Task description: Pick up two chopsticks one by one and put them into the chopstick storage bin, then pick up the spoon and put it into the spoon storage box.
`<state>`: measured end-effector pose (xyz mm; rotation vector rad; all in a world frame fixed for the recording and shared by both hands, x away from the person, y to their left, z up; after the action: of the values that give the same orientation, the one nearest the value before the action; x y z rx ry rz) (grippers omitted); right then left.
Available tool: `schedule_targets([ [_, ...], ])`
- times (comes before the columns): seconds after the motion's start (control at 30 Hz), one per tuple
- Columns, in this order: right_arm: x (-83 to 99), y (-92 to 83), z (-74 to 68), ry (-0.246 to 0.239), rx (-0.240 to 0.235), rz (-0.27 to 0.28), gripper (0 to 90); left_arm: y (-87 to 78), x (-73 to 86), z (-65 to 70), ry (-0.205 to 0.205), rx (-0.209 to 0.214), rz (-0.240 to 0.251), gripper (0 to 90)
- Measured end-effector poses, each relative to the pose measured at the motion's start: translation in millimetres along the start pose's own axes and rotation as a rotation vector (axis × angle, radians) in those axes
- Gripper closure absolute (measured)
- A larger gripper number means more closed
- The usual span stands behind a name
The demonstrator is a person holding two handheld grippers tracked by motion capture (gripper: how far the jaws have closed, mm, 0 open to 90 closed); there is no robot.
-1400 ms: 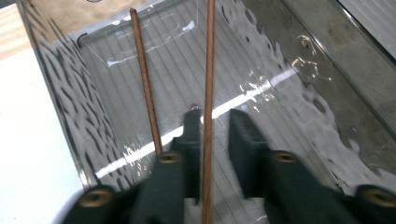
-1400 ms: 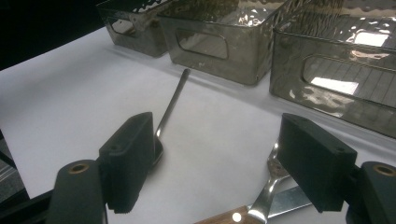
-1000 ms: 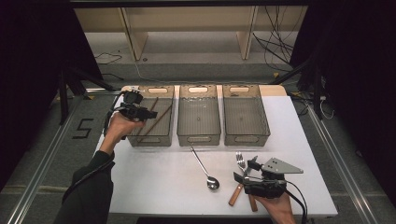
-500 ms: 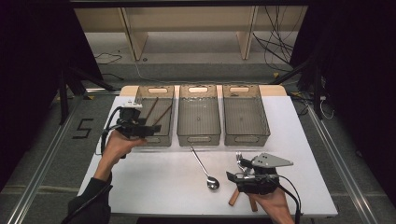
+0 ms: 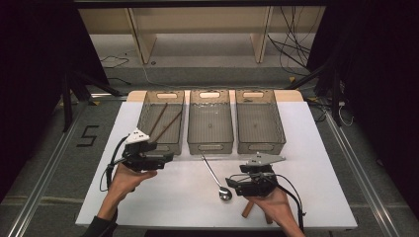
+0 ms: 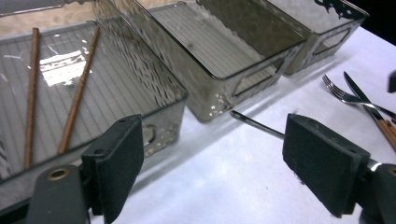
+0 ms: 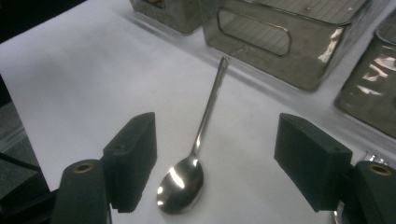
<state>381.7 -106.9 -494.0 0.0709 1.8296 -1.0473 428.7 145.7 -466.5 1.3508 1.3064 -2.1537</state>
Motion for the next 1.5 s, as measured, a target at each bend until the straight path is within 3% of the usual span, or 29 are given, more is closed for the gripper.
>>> schedule_targets([
  [0.3,-6.4,22.1,-9.9,-0.023,-0.013,-0.112,31.8,-2.9,15.8,12.3,0.015,0.019,0.061,18.0],
  [0.57,-4.3,36.4,-12.3,-0.038,-0.014,-0.202,30.5,-1.6,37.9,15.8,0.028,0.012,0.069,17.7],
  [0.87,-3.4,43.0,-8.5,-0.038,0.0,-0.241,30.2,-0.8,52.5,19.4,0.047,-0.012,0.076,17.7],
  [1.3,-3.5,55.5,-9.0,-0.041,0.002,-0.324,45.0,-6.3,63.7,25.9,0.056,-0.021,0.113,17.7],
  [1.5,-1.7,64.7,-10.2,-0.047,0.002,-0.368,52.7,-6.7,68.8,27.8,0.076,-0.031,0.102,17.7],
])
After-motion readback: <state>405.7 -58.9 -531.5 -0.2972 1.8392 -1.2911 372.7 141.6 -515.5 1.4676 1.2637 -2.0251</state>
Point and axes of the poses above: each handheld gripper's, and its own axes: y roughly forward along the jaws, x roughly out of its underside, z roughly to its right, the point moved 9 cm from there along y, roughly forward along the jaws
